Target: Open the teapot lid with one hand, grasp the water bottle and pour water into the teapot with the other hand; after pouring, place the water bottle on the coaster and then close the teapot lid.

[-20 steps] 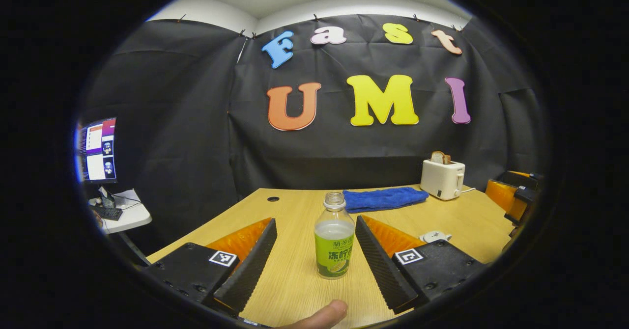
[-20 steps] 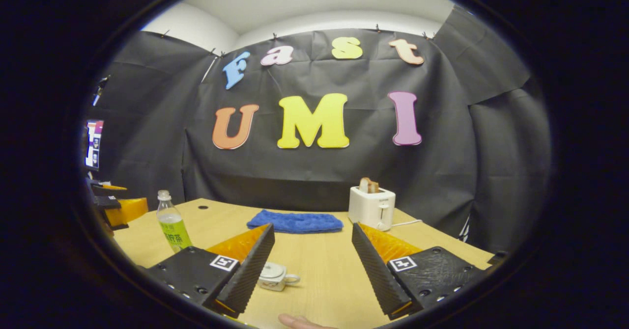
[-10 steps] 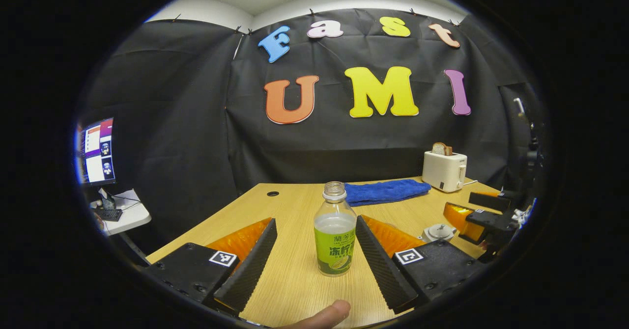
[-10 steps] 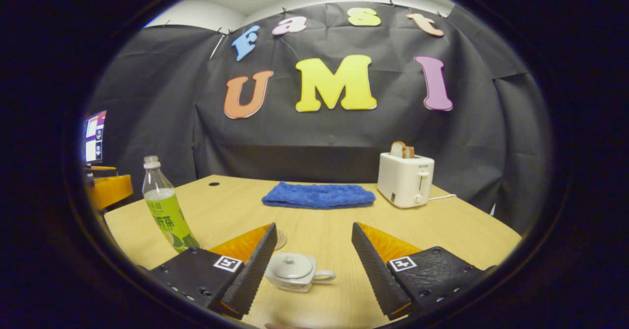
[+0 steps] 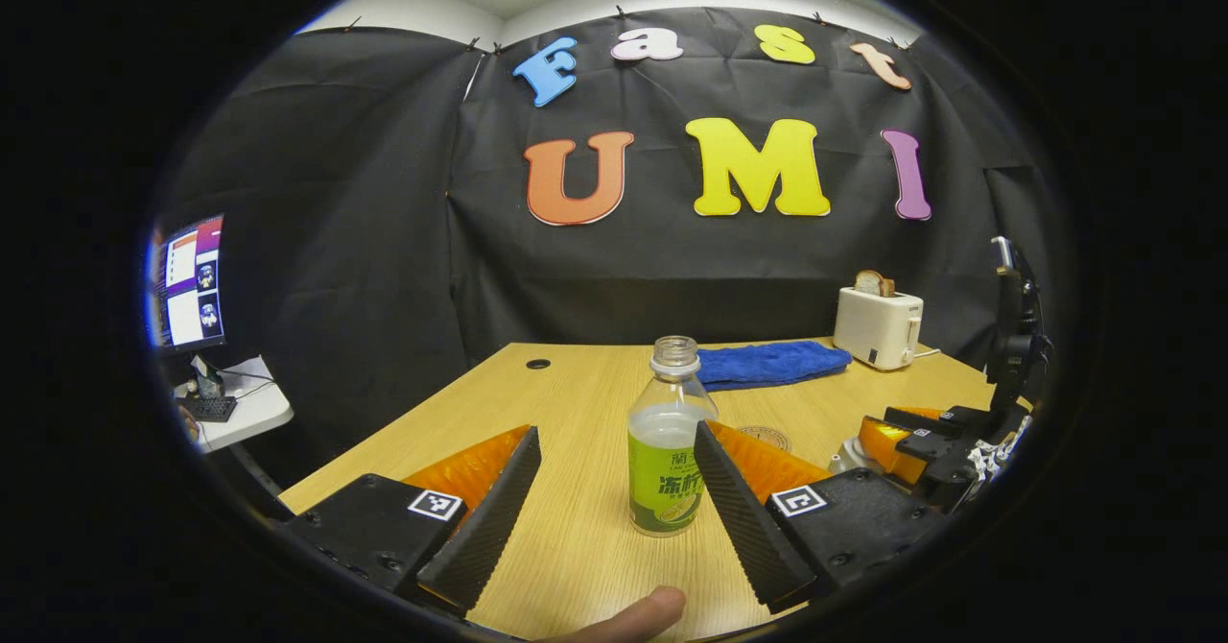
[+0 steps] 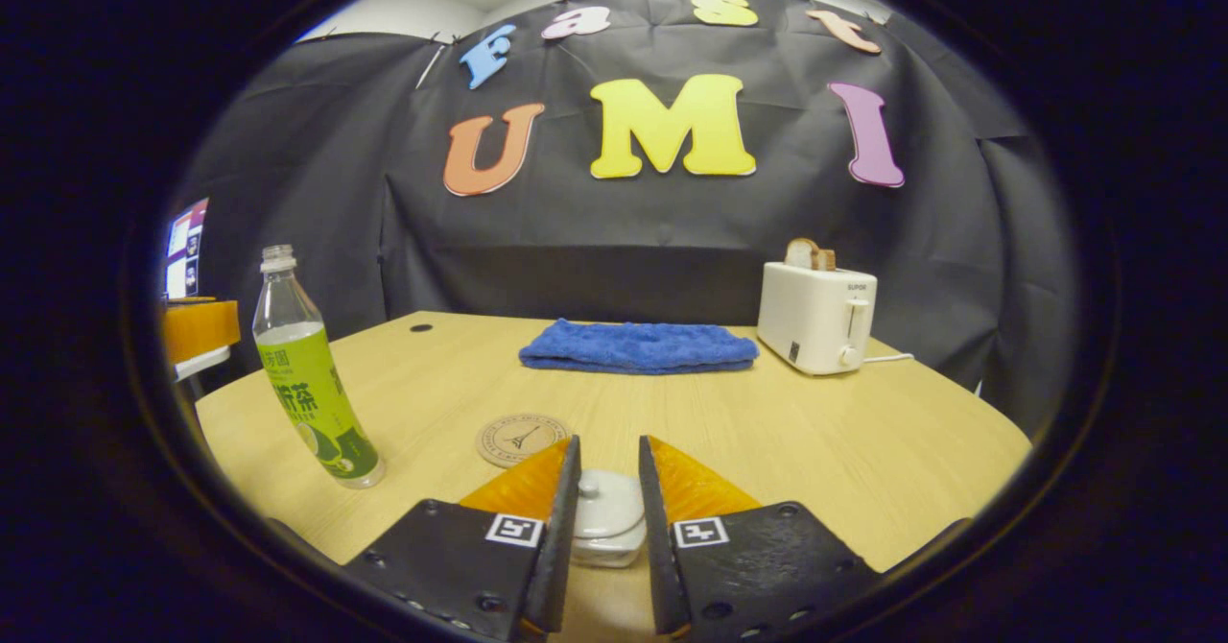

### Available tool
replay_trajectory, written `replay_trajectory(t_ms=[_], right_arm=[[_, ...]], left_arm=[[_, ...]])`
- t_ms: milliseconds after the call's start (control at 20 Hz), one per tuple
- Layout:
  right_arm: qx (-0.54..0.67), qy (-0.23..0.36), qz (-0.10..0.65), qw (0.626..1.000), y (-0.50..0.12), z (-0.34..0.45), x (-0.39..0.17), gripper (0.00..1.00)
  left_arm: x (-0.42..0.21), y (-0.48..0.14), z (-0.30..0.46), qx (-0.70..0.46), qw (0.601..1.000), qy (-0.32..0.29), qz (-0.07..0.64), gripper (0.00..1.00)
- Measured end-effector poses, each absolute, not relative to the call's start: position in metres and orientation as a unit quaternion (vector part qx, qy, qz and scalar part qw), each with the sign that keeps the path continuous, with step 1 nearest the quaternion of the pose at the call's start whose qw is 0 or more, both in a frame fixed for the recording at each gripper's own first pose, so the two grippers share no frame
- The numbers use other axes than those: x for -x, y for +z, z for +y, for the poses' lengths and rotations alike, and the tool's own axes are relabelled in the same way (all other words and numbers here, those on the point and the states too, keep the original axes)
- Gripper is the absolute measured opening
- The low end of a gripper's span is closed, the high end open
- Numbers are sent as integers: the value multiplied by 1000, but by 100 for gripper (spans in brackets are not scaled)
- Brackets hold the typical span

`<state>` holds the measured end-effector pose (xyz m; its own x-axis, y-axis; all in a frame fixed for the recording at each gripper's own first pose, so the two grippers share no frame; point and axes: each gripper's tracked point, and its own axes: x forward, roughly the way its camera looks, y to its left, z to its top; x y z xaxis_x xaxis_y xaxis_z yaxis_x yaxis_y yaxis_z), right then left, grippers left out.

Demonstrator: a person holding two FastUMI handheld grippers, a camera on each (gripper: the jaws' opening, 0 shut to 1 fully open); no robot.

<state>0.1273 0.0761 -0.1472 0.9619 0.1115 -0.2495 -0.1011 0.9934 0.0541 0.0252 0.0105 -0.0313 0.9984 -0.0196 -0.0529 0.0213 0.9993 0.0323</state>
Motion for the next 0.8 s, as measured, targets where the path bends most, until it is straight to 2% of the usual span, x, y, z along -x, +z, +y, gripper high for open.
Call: replay_trajectory(t_ms=[50, 200, 250, 450, 500, 800], right_arm=[[-20, 53, 124, 991, -146, 76, -128, 29], [-21, 65, 122, 990, -151, 83, -127, 28], [-21, 64, 116, 991, -146, 85, -125, 4], [-16, 60, 120, 991, -140, 82, -129, 7], [-23, 57, 120, 991, -143, 80, -129, 0], [-37, 43, 76, 996, -95, 55, -118, 0]], left_arm=[[-25, -31, 10, -18, 999, -10, 27, 100], [-25, -31, 9, -23, 999, -12, 27, 100], [-25, -31, 8, -24, 999, -13, 27, 100], [-26, -32, 7, -22, 999, -17, 27, 100], [-25, -32, 6, -20, 999, -21, 29, 100], [-28, -41, 1, -1, 998, -44, 44, 100]])
